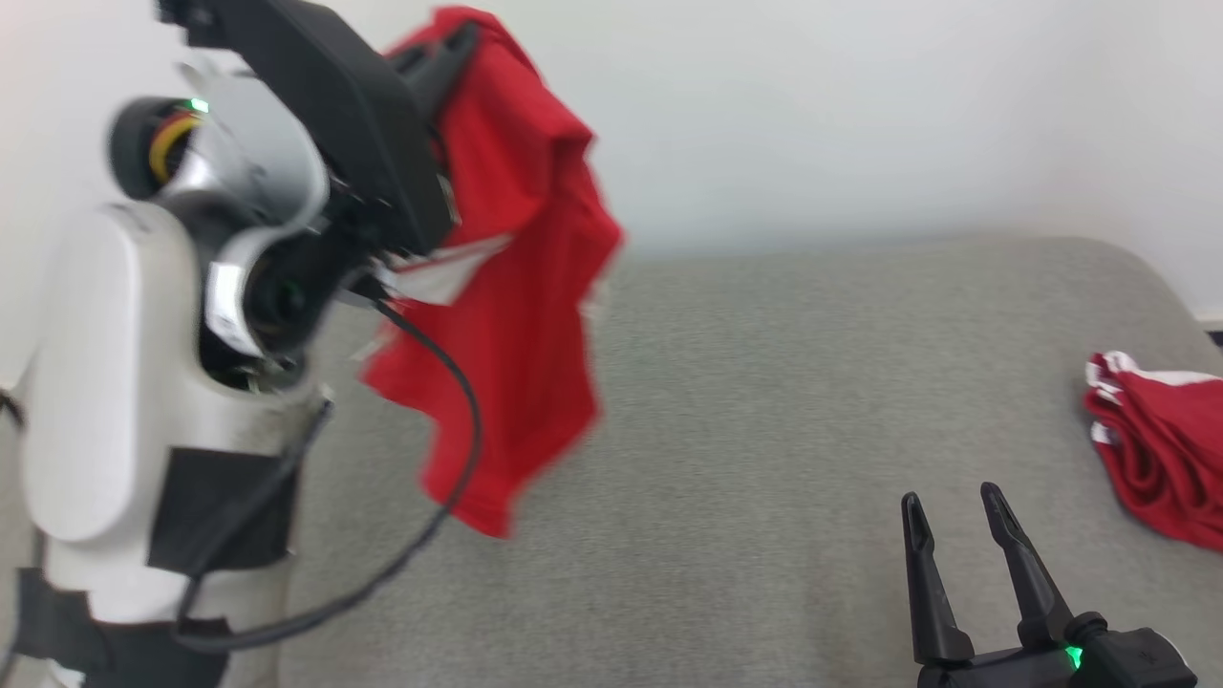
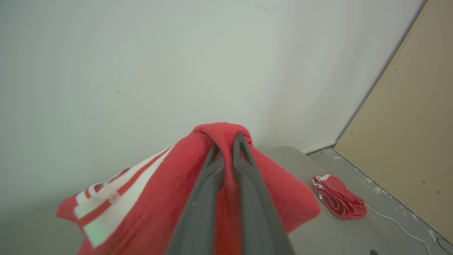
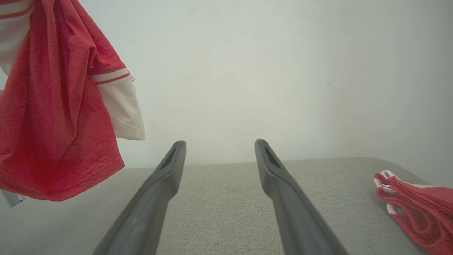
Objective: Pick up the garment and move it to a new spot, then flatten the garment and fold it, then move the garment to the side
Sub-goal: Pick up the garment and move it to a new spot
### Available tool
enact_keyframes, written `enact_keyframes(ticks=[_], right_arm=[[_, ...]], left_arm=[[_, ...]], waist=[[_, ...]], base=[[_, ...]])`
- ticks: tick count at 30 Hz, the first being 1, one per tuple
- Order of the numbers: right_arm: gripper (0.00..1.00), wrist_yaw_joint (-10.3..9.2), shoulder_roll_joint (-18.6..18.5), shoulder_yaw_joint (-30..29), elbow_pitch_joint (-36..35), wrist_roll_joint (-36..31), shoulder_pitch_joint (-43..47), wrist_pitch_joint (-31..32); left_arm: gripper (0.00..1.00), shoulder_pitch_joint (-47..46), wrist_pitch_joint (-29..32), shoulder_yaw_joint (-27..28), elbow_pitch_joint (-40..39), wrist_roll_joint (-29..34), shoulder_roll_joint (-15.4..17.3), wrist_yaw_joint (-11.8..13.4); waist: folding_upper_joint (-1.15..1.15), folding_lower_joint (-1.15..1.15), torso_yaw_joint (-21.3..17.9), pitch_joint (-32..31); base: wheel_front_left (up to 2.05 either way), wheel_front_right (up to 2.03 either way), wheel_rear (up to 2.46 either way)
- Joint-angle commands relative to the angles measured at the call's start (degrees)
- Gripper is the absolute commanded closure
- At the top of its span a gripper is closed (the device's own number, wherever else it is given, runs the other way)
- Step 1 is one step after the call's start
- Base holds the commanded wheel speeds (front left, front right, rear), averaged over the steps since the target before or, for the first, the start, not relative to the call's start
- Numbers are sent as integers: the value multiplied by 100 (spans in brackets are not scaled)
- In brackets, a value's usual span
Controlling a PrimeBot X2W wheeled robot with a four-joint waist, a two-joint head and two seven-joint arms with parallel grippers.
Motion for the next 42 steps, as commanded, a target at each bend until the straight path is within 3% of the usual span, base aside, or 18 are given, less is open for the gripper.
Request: enact_keyframes(ticks=[1,13,22,29,30,31,38,42], right_arm=[[0,-15,11,8,-22,-28,30,-8],[0,-14,9,55,-10,-26,33,-8],[0,-14,-78,141,-5,24,25,-8],[0,-15,-98,68,18,39,113,-8],[0,-15,-103,48,14,39,126,-8],[0,-14,-102,28,9,36,138,-8],[0,-15,-98,-110,-37,-18,229,-8],[0,-14,-77,-251,-73,-19,310,-8]], left_arm=[[100,135,-51,-59,-44,-60,-52,-31],[100,1133,-740,-553,258,-179,-215,61],[100,2297,-1905,-1024,1518,105,-247,439],[100,2873,-2984,-1589,2545,-168,-254,388],[65,2895,-3163,-1661,2640,-141,-253,399],[0,2916,-3304,-1731,2727,-159,-251,389],[0,2898,-4574,-1977,2727,-39,-256,246],[0,3191,-5426,-1960,2364,20,-158,-19]], waist=[[1,1,-376,-100],[1,1,-1040,-21],[1,1,-1242,-12],[1,1,-1236,33],[1,1,-1215,37],[1,1,-1196,36],[1,1,-1002,-11],[1,1,-856,-77]], base=[[0,0,0],[0,0,0],[0,0,0],[0,0,0],[0,0,0],[0,0,0],[0,0,0],[0,0,0]])
